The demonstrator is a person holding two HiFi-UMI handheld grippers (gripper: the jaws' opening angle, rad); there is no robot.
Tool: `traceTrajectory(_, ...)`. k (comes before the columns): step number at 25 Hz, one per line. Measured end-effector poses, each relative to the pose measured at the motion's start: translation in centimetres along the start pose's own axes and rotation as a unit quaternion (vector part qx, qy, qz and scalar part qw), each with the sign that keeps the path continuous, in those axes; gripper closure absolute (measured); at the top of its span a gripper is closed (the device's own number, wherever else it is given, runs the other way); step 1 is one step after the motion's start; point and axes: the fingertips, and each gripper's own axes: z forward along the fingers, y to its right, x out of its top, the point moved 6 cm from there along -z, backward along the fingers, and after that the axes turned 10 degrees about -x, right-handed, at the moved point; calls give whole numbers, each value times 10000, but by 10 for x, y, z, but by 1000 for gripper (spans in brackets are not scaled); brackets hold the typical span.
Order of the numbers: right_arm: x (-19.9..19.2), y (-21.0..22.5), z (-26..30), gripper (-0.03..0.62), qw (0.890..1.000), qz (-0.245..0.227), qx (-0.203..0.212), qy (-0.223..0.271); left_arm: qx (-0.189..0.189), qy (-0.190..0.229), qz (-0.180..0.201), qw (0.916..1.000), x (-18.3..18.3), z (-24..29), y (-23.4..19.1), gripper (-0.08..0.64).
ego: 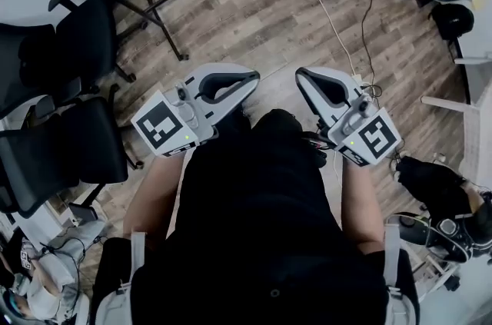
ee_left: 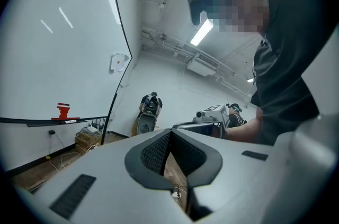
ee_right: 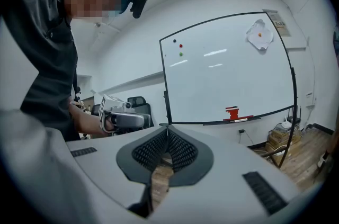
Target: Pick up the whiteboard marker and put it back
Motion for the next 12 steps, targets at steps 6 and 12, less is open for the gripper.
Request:
traceTrajectory(6, 3, 32, 7, 574, 9997, 82, -206, -66, -86, -16, -133, 9999, 0, 12, -33, 548)
traceTrajectory(12, 4, 74, 27, 574, 9998, 134, -103, -116, 41, -58, -184, 9998, 2, 29, -72, 548)
